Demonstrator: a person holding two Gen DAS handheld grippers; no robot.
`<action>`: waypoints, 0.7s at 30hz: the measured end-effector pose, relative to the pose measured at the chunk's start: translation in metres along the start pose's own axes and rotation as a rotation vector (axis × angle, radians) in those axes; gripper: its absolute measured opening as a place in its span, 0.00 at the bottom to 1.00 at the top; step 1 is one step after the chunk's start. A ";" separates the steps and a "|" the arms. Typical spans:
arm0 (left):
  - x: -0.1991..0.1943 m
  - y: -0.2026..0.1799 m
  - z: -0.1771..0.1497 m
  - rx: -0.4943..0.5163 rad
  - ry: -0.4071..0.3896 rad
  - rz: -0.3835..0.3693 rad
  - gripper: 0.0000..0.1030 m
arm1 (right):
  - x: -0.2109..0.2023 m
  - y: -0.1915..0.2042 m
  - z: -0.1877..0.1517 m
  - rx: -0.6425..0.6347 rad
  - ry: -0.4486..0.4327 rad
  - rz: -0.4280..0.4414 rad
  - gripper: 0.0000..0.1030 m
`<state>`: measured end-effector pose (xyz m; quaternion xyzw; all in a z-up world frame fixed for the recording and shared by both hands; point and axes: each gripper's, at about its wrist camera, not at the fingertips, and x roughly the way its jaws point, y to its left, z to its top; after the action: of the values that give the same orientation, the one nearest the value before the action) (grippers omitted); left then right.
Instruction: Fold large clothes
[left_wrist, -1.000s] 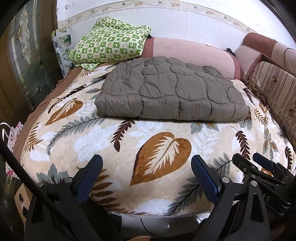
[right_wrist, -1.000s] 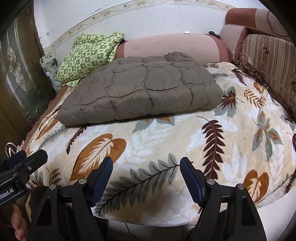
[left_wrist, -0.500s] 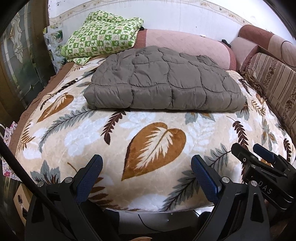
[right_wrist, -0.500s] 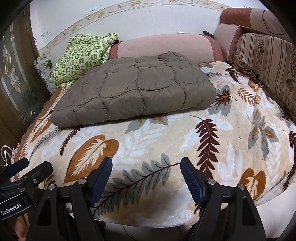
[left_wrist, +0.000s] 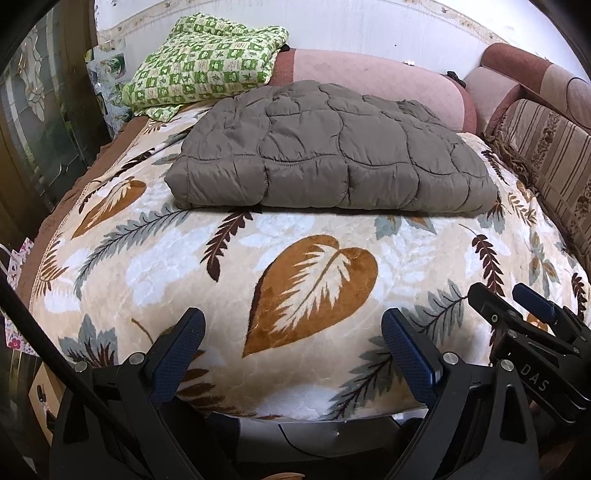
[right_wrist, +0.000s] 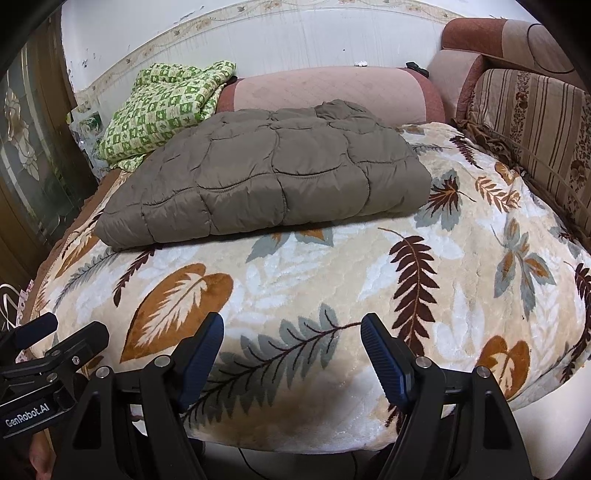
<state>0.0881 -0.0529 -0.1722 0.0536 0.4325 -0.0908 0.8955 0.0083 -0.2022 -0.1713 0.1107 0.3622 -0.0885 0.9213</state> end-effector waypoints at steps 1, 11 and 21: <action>0.001 0.000 0.000 0.000 0.002 0.001 0.93 | 0.001 0.000 0.000 -0.001 0.001 -0.001 0.79; 0.012 0.000 -0.001 0.005 0.029 0.006 0.93 | 0.006 0.002 -0.001 -0.019 0.011 -0.011 0.79; 0.022 0.000 -0.001 0.009 0.049 0.026 0.93 | 0.012 0.003 -0.001 -0.029 0.026 -0.019 0.80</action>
<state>0.1008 -0.0554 -0.1900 0.0655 0.4533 -0.0799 0.8853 0.0170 -0.2003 -0.1804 0.0951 0.3764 -0.0906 0.9171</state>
